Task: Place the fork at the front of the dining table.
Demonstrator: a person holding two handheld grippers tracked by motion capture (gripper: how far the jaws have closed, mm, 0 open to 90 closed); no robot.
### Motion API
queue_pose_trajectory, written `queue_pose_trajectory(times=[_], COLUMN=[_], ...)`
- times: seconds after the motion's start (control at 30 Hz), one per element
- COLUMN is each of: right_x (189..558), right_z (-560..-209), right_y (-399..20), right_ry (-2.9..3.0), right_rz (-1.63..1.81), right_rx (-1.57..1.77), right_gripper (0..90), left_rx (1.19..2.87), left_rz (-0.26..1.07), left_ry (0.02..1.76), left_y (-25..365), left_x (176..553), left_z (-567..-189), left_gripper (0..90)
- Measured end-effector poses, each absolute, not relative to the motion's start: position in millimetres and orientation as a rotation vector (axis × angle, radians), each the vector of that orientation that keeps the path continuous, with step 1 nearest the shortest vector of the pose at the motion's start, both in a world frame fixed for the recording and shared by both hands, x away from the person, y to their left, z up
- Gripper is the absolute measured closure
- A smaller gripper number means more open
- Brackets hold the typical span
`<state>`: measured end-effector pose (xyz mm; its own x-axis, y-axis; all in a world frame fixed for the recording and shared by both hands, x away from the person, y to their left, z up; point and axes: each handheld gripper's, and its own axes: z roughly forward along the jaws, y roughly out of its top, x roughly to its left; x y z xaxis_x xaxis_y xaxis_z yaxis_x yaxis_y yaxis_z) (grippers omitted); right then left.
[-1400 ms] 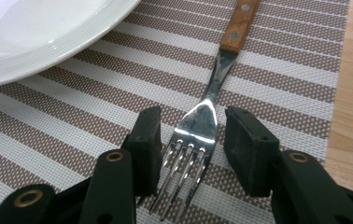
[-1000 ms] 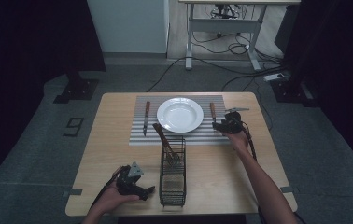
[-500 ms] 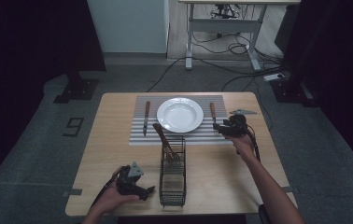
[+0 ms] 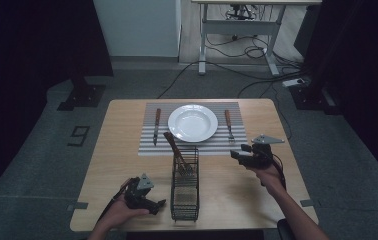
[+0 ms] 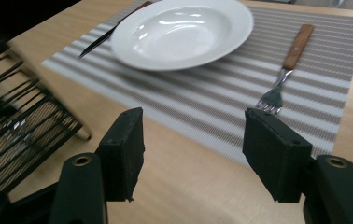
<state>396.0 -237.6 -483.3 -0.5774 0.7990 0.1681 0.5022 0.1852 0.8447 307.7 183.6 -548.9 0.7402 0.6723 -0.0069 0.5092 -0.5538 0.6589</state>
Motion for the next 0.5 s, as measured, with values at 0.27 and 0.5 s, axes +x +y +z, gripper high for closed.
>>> queue_pose_trajectory(times=[0.27,0.5], right_x=[358,361], right_z=[-493,-494], right_y=[-232,-229], right_ry=[2.271,2.284], right_rz=[1.352,1.352], right_rx=[1.137,1.121], right_gripper=[38.3,38.2], left_rx=[2.283,2.283], left_rz=[0.324,0.324], left_ry=[0.885,0.885], left_y=[184,183], left_x=[308,308], left_z=[-549,-549], left_gripper=[0.0,0.0])
